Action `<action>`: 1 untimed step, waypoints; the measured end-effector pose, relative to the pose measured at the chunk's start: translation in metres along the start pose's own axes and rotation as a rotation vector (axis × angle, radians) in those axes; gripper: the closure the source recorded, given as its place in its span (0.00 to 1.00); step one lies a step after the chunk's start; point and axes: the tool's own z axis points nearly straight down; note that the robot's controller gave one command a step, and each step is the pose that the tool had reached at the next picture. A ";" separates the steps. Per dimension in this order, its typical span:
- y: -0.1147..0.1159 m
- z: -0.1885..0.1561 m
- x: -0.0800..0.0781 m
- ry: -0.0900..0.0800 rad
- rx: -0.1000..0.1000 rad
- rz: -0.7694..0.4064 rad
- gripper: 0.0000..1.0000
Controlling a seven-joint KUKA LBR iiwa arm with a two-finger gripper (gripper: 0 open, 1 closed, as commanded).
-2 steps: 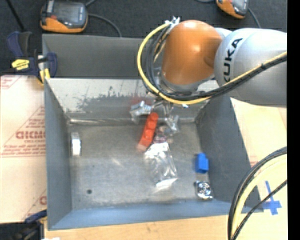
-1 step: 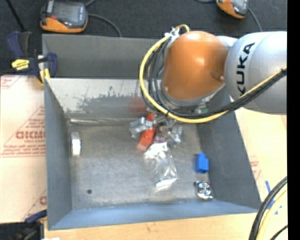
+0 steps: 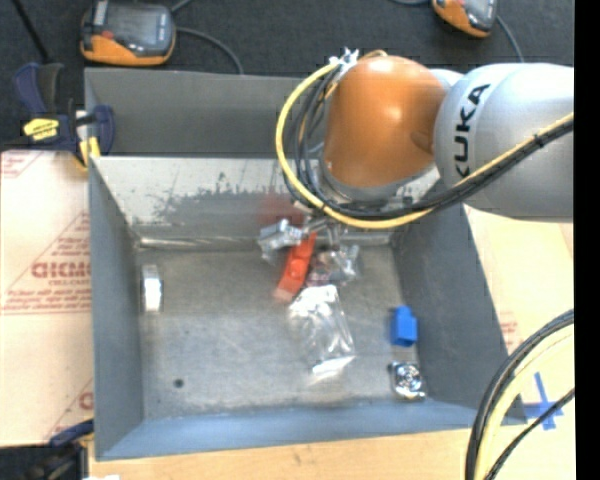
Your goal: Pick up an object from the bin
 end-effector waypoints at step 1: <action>-0.028 0.000 0.001 0.002 0.002 -0.218 0.00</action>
Offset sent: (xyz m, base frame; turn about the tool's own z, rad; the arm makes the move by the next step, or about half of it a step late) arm 0.0243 -0.0105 -0.0009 -0.2208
